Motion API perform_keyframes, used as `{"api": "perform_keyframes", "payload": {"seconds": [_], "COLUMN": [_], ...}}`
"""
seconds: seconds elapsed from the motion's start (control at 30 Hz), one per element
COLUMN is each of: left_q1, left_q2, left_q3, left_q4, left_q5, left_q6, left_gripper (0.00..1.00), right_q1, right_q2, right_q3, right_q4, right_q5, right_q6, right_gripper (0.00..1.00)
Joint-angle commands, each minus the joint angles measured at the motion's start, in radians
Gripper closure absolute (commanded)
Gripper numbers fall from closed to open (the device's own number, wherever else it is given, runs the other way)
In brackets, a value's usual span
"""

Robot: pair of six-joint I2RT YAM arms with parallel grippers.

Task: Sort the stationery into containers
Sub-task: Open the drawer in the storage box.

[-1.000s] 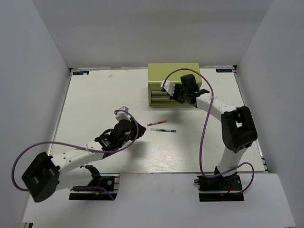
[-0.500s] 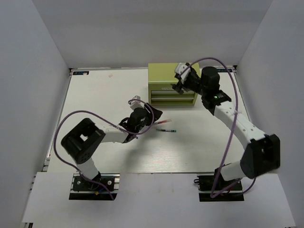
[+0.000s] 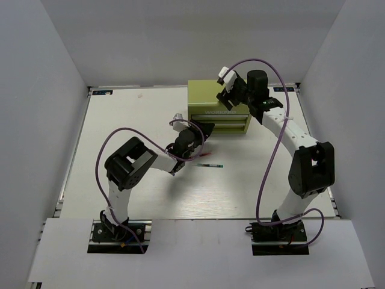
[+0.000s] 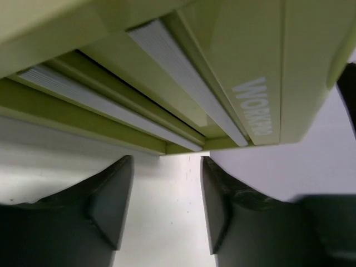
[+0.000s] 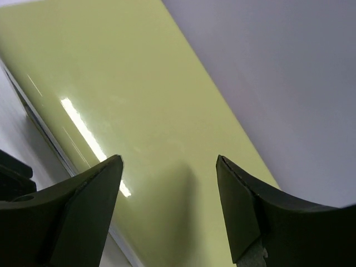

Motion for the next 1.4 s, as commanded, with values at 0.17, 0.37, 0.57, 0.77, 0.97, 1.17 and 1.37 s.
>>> {"api": "perform_keyframes", "payload": {"seconds": [0.17, 0.37, 0.57, 0.77, 0.97, 1.17, 1.37], "left_q1": [0.003, 0.003, 0.003, 0.003, 0.003, 0.003, 0.003], "left_q2": [0.056, 0.096, 0.135, 0.168, 0.197, 0.226, 0.235], "left_q3": [0.042, 0.051, 0.071, 0.091, 0.100, 0.100, 0.088], "left_q4": [0.058, 0.090, 0.138, 0.161, 0.152, 0.210, 0.307], "left_q5": [-0.054, -0.085, -0.132, -0.151, -0.171, -0.181, -0.181], "left_q6": [-0.102, -0.142, -0.160, -0.179, -0.214, -0.223, -0.223], "left_gripper": [0.49, 0.49, 0.48, 0.48, 0.62, 0.69, 0.58], "right_q1": [-0.024, -0.030, -0.030, -0.027, -0.029, -0.030, -0.030], "right_q2": [0.036, 0.056, 0.065, 0.064, 0.062, 0.061, 0.059], "right_q3": [0.039, 0.055, 0.068, 0.072, 0.072, 0.072, 0.072], "right_q4": [-0.052, -0.083, -0.121, -0.146, -0.159, -0.172, -0.175], "right_q5": [0.032, 0.023, 0.005, 0.008, 0.011, 0.009, 0.012], "right_q6": [-0.026, -0.044, -0.060, -0.070, -0.072, -0.078, -0.081], "right_gripper": [0.28, 0.30, 0.33, 0.34, 0.36, 0.37, 0.37]}}
